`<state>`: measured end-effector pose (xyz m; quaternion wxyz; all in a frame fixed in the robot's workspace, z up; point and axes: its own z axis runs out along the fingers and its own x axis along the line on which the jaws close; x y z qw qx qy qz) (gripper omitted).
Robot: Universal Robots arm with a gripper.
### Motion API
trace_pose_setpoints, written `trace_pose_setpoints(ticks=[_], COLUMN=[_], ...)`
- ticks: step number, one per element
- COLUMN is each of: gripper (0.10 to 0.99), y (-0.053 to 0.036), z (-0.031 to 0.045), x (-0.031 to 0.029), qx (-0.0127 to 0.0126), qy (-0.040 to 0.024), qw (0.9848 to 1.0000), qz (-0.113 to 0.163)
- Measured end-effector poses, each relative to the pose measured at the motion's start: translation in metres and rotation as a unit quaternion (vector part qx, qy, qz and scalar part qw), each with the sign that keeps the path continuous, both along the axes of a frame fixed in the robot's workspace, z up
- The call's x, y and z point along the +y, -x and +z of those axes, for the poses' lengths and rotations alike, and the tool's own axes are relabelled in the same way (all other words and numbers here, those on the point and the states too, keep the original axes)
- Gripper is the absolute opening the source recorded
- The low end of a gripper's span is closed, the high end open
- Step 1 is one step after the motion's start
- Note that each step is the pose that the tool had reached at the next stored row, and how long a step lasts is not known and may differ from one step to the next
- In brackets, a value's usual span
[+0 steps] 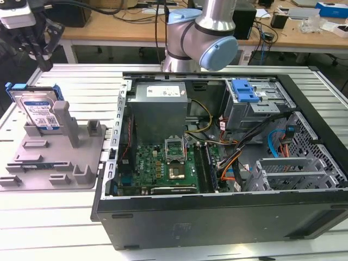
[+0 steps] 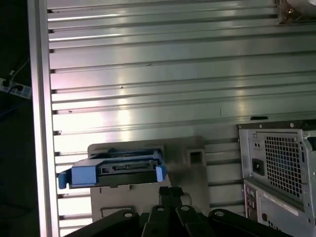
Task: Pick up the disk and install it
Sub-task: 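Reach for the disk, then pick up the disk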
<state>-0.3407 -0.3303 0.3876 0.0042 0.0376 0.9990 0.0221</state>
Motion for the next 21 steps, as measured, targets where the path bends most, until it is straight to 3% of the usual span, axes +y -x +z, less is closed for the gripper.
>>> trace_pose_setpoints(ticks=[5,21], gripper=[0.106,0.106], y=[0.0166,0.0166], z=[-0.0009,-0.0008], x=[0.008,0.0079], qx=[0.0036,0.0069], qy=[0.0,0.0], qw=[1.0,1.0], qz=[0.0,0.0])
